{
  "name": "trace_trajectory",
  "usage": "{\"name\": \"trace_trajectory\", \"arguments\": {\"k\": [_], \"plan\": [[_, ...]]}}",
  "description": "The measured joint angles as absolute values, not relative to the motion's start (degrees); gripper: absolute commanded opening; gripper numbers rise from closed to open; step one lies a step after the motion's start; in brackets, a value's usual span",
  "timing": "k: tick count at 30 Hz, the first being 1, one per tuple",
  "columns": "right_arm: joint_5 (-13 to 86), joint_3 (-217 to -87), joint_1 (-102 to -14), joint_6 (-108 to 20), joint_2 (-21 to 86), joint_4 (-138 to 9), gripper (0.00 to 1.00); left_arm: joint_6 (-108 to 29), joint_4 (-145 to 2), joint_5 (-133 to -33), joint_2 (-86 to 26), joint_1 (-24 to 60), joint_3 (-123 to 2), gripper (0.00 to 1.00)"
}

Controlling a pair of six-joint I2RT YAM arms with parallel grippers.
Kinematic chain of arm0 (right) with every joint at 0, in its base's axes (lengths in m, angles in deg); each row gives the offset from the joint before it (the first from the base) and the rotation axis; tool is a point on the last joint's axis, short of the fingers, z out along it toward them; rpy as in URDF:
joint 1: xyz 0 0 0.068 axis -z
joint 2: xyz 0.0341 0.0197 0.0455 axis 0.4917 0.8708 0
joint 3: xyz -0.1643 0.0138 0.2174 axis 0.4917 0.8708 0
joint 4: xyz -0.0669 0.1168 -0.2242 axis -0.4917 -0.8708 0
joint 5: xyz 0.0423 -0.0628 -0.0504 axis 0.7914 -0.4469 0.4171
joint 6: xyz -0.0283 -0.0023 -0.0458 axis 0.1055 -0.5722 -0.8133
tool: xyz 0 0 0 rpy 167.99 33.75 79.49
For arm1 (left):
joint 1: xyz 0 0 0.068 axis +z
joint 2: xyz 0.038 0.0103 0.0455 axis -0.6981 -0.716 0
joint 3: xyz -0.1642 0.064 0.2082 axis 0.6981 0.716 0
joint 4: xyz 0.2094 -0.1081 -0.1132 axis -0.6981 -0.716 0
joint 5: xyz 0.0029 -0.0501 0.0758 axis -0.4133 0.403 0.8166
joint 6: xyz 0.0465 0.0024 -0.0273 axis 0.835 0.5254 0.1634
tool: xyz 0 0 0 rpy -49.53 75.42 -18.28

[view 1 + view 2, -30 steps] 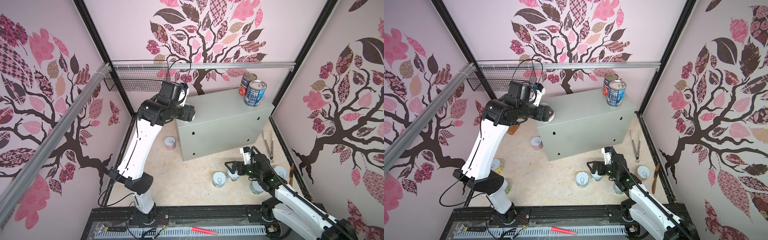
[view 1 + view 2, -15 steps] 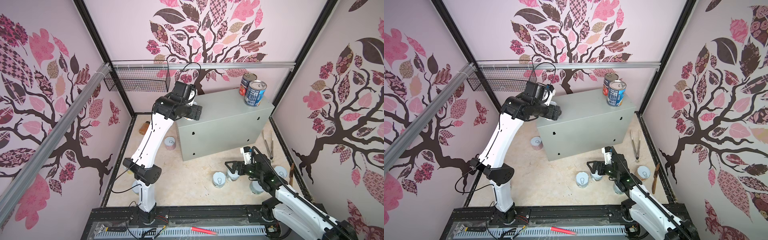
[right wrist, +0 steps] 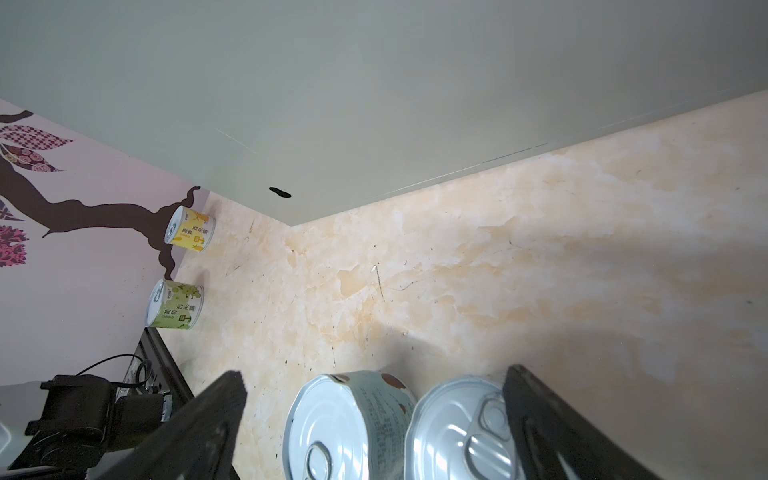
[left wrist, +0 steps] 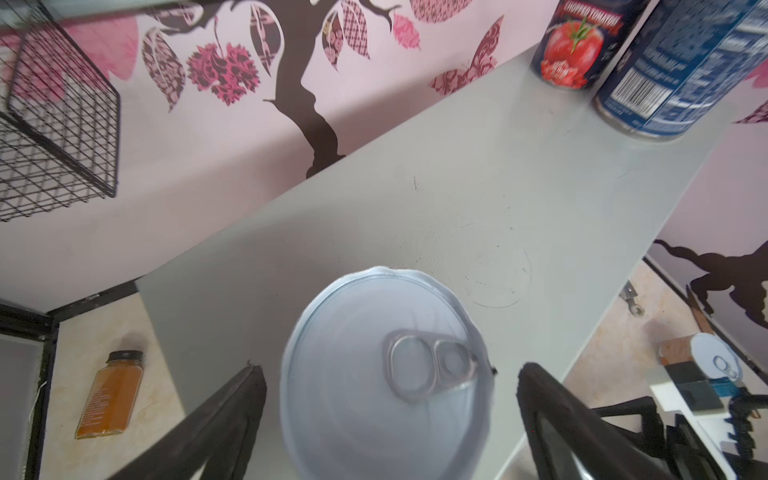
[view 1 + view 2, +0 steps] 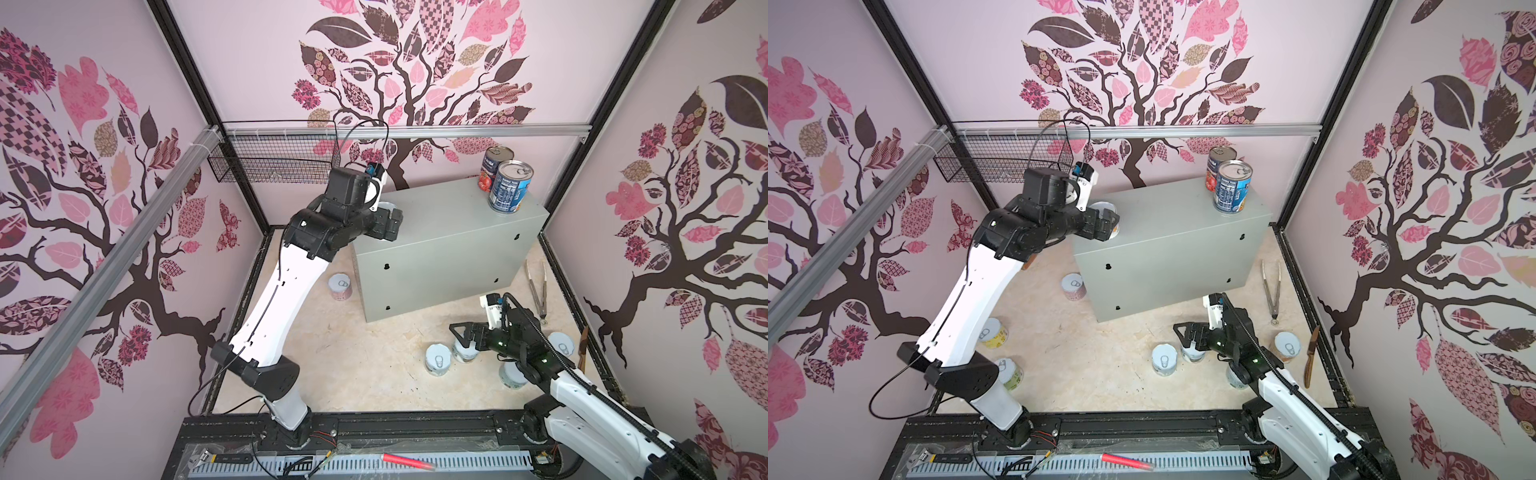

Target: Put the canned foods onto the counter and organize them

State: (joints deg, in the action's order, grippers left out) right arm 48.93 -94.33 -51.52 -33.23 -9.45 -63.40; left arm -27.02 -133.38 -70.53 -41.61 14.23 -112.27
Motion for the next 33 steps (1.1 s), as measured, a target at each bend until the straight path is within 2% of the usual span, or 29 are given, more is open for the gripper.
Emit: {"name": "trace_trajectory", "arguments": {"k": [3,5,7,9,12,19,26,33], "plan": [[48.75,-94.33,-51.52,-33.25,-9.45,-63.61,1.00,-28.38,-130.21,-71.40,-36.81,15.72,-108.49,0.97],[48.62,-94.33,-51.52,-33.25,-9.47,-63.90,1.00,-29.93,-128.07,-73.09,-33.92,17.88,-105.45,0.91],[48.58,-94.33,-51.52,-33.28,-9.51,-64.16,1.00,-31.92,-126.21,-74.84,-31.50,20.83,-102.24,0.80],[48.49,-94.33,-51.52,-33.28,-9.60,-64.29,1.00,-33.97,-124.81,-75.95,-29.68,23.67,-98.52,0.62],[48.34,-94.33,-51.52,-33.28,-9.69,-64.42,1.00,-36.22,-123.48,-76.76,-28.48,25.01,-93.74,0.51],[47.96,-94.33,-51.56,-33.36,-10.06,-64.62,1.00,-38.63,-120.59,-78.81,-26.71,24.74,-83.81,0.46],[47.72,-94.33,-51.58,-33.43,-10.17,-64.64,1.00,-39.04,-118.34,-80.80,-26.66,24.28,-83.01,0.45],[47.53,-94.33,-51.67,-33.43,-10.17,-64.62,1.00,-37.80,-118.39,-80.17,-28.13,20.31,-83.60,0.44]]}}
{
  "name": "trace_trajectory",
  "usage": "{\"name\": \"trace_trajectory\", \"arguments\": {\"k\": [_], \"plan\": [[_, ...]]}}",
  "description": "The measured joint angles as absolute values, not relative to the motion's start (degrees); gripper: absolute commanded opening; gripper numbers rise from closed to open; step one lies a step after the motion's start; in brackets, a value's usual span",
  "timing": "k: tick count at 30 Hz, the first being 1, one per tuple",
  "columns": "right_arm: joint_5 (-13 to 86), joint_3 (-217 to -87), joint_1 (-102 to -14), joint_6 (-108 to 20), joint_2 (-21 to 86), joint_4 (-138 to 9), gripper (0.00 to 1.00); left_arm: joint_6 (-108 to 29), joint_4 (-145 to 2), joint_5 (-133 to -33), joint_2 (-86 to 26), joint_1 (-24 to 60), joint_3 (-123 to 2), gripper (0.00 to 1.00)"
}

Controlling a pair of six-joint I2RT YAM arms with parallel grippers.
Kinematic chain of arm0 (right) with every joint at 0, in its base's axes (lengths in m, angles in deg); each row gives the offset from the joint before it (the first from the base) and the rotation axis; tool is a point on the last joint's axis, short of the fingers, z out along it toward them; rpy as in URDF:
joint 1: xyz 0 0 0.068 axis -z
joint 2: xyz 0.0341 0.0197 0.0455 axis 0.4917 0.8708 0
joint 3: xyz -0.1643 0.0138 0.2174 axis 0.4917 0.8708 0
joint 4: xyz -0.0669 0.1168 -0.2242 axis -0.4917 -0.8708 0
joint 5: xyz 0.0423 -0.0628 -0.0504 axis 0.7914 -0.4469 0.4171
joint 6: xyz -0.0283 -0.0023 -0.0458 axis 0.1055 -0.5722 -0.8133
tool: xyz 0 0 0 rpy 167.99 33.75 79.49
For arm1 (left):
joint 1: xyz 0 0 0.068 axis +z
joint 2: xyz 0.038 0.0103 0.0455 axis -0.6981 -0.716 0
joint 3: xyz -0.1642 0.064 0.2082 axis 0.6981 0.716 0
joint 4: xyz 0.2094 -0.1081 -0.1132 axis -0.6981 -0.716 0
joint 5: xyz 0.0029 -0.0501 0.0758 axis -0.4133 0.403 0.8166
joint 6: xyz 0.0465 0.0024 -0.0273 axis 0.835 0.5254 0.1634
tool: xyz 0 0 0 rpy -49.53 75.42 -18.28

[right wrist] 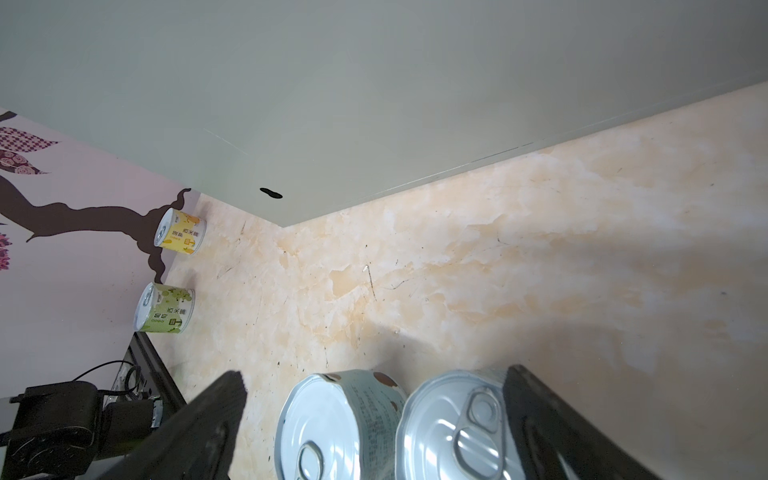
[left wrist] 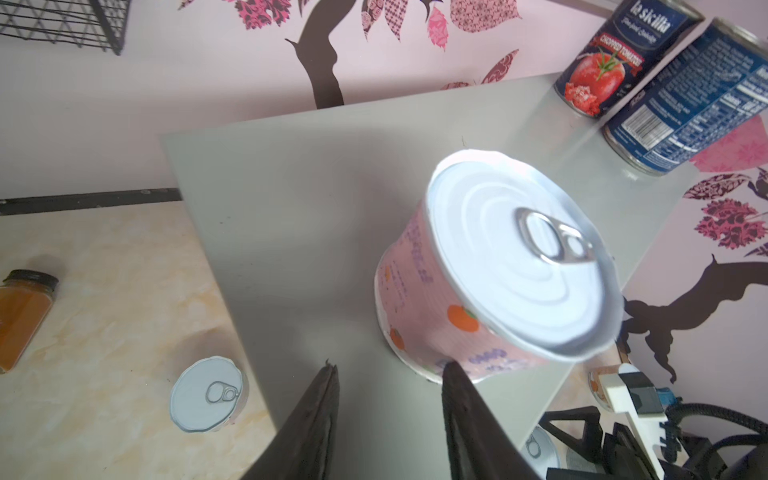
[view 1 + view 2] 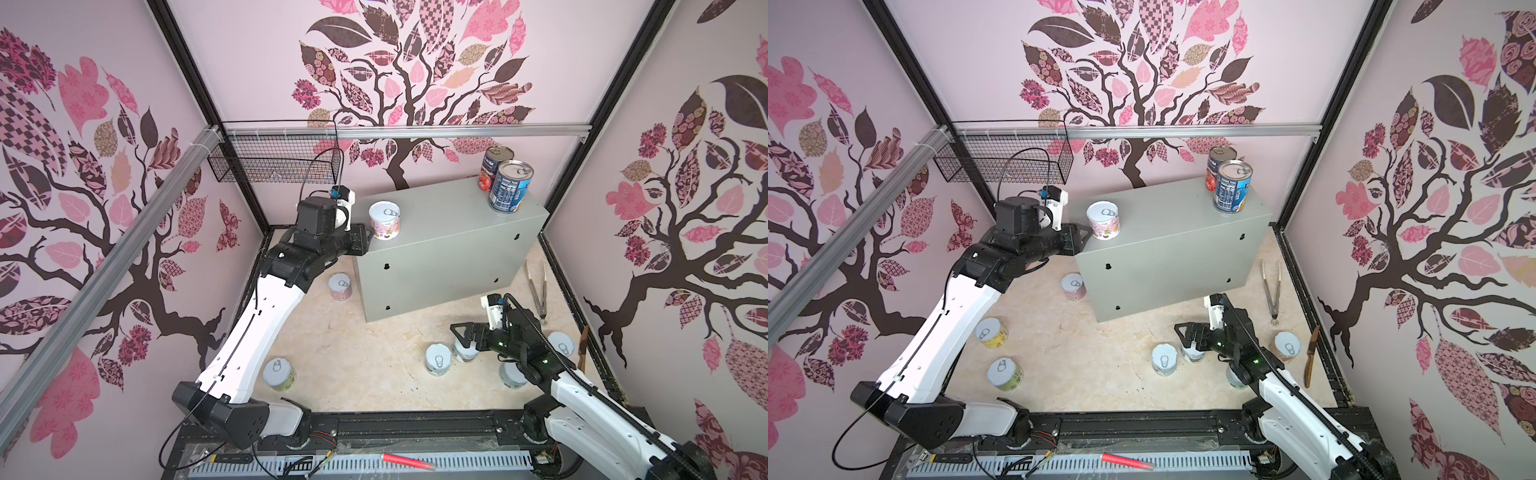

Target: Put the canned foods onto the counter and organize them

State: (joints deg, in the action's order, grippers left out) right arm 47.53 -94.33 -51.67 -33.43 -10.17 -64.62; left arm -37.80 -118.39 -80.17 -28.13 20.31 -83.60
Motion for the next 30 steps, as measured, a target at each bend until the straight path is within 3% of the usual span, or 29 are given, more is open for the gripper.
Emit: {"name": "trace_trajectory", "arguments": {"k": [18,30], "plan": [[47.53,-94.33,-51.78,-33.43,-9.36,-64.36,1.00,-36.29,-114.98,-81.13,-39.45,17.64,-92.47,0.45],[47.66,-94.33,-51.78,-33.45,-7.50,-63.35,1.00,-31.46,-110.91,-83.71,-43.54,17.31,-94.74,0.59]]}}
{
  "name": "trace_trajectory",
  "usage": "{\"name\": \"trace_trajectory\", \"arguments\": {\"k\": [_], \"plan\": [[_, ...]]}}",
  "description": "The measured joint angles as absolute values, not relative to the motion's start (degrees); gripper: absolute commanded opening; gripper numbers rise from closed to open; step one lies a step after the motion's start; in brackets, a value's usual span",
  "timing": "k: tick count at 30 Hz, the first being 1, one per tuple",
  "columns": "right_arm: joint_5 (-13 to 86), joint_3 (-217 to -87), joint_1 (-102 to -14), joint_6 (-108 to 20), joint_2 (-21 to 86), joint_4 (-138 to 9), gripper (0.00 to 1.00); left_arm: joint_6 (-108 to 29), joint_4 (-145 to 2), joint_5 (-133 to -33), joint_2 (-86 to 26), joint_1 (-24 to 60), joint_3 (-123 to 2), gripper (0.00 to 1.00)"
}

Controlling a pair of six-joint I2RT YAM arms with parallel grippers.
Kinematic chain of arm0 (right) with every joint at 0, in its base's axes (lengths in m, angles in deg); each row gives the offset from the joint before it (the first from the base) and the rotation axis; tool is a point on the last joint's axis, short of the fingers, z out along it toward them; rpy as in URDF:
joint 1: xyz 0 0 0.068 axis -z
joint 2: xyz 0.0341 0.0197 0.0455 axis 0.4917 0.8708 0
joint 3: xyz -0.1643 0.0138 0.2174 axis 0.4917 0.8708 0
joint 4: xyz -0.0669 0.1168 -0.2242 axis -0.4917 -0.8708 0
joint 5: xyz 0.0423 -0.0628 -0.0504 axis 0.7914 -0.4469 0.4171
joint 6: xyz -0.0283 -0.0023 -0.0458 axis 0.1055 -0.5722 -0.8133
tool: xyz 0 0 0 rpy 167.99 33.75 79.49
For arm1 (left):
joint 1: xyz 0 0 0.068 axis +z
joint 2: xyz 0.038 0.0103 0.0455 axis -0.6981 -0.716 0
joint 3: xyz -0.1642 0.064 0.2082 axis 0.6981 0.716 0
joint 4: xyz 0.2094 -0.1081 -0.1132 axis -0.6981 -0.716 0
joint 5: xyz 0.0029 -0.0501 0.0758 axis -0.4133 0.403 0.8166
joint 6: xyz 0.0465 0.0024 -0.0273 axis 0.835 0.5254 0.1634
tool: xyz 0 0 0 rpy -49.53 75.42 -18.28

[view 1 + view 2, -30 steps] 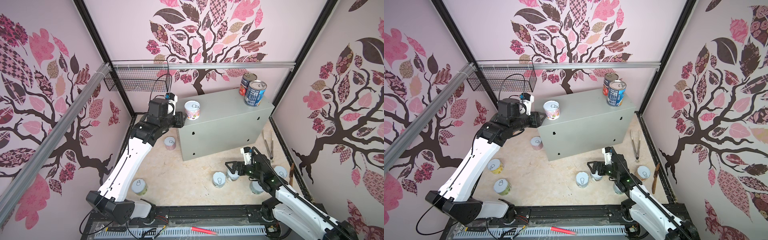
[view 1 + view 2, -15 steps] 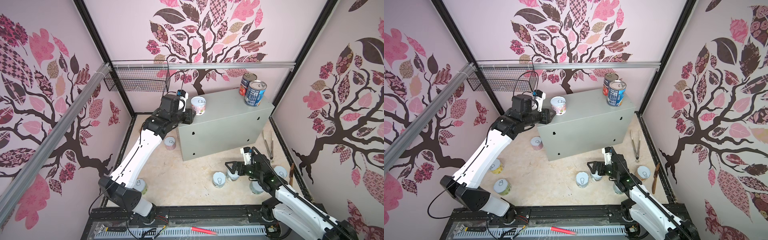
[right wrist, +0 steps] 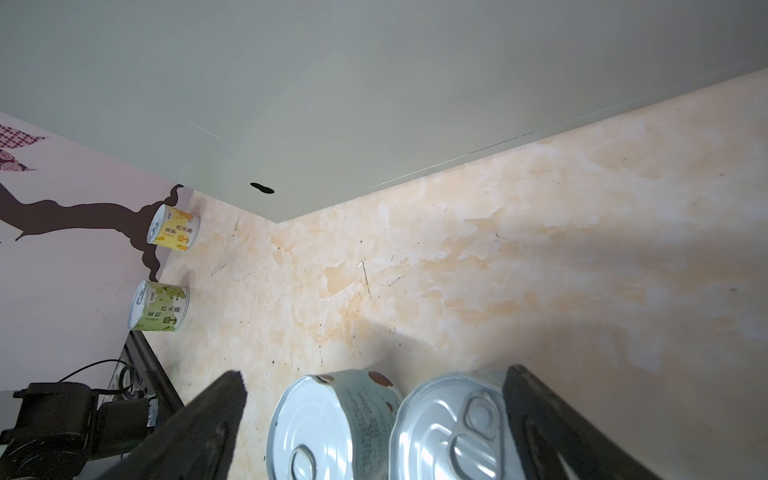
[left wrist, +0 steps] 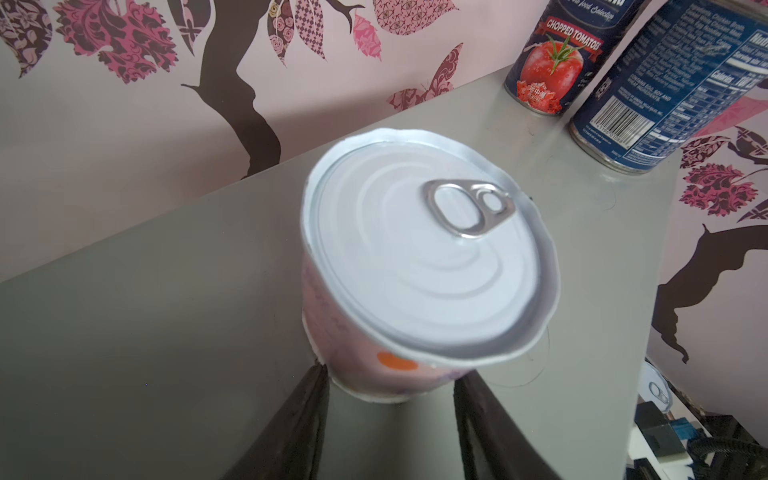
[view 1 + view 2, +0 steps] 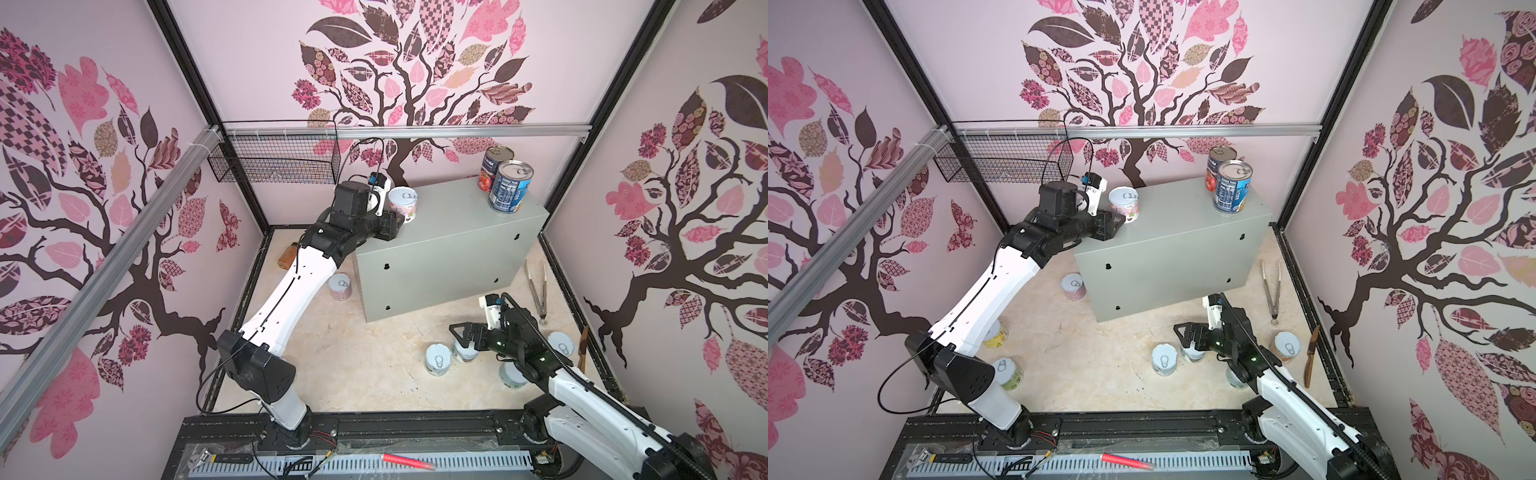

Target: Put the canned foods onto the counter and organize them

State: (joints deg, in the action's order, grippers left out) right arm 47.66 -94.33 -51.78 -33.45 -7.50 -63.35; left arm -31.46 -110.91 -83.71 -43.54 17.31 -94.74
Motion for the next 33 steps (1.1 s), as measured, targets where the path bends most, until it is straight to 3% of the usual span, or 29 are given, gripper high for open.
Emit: {"name": "trace_trajectory", "arguments": {"k": [12,25,33], "plan": [[47.90,-94.33,-51.78,-33.45,-6.72,-62.87,1.00,-27.50,-105.82,-84.19,-44.15,17.29,-94.11,0.77],[48.69,-94.33,-51.78,-33.47,-6.65,-62.87,1.00,-23.94,-100.83,-86.99,-45.16,17.29,-93.65,0.78],[48.86,-94.33,-51.80,-33.69,-6.65,-62.87,1.00,-22.91,-95.74,-90.51,-48.50,17.22,-93.78,0.71]]}}
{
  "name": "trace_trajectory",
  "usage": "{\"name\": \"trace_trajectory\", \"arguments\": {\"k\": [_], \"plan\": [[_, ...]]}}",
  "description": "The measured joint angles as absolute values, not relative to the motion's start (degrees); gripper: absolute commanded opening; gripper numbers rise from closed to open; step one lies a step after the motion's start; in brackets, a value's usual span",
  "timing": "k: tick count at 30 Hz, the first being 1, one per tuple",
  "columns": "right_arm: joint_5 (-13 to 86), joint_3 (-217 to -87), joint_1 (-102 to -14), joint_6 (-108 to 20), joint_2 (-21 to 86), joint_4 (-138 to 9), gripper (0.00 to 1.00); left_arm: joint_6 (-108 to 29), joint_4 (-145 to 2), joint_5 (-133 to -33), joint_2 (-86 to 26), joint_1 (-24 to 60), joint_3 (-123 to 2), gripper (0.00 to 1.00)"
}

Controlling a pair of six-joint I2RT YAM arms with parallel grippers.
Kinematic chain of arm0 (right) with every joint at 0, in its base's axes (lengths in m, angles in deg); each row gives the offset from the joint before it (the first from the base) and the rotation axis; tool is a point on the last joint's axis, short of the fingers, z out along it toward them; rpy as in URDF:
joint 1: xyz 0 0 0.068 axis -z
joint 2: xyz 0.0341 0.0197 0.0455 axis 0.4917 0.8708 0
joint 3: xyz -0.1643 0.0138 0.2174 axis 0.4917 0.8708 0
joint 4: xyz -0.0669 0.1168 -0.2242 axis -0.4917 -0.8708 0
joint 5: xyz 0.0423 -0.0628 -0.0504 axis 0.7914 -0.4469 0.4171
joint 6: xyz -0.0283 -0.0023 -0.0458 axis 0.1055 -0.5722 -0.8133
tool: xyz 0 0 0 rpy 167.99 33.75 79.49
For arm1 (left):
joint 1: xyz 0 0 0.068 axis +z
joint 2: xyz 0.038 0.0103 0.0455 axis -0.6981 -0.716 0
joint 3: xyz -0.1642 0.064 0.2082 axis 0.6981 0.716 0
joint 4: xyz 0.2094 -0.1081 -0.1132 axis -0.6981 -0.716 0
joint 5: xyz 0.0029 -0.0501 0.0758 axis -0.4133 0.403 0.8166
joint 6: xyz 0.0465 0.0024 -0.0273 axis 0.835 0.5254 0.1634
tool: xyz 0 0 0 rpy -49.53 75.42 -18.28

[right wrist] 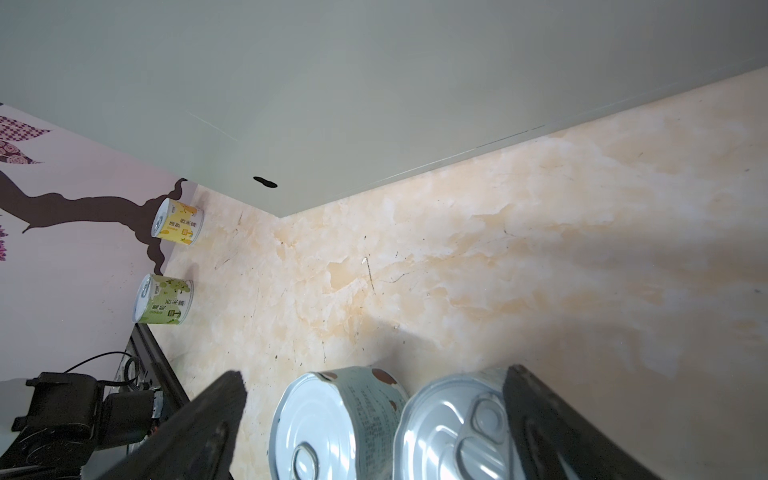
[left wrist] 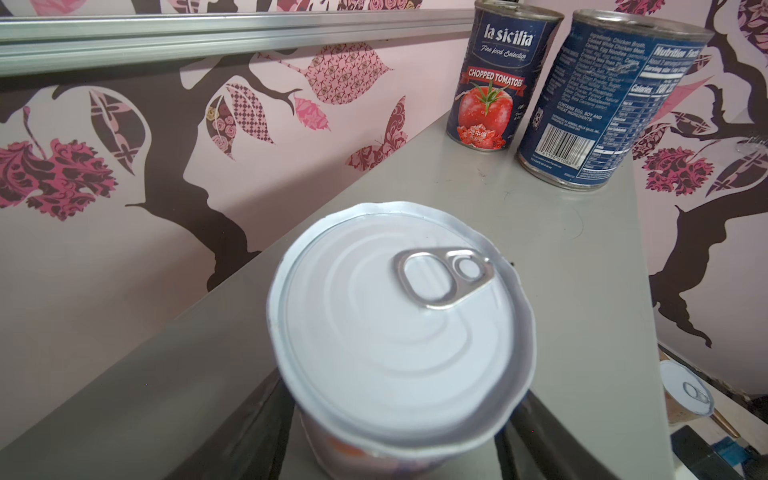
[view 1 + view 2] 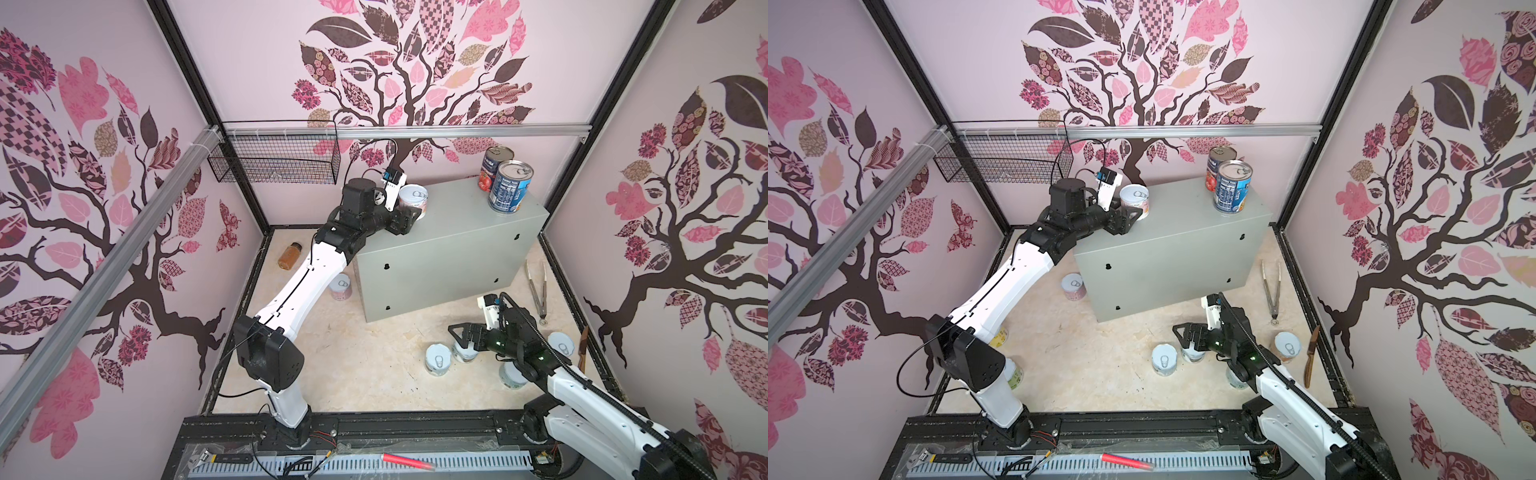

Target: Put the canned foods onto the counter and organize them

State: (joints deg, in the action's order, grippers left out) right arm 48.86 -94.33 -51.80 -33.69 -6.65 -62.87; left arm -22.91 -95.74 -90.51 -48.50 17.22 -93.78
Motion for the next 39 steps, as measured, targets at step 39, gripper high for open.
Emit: {"name": "trace_trajectory", "arguments": {"k": [39], "plan": [[49.30,-94.33,-51.80,-34.35,-6.61,-62.85,1.00,-26.10,-89.84,-87.51,-71.89,8.88,-119.68,0.68]]}}
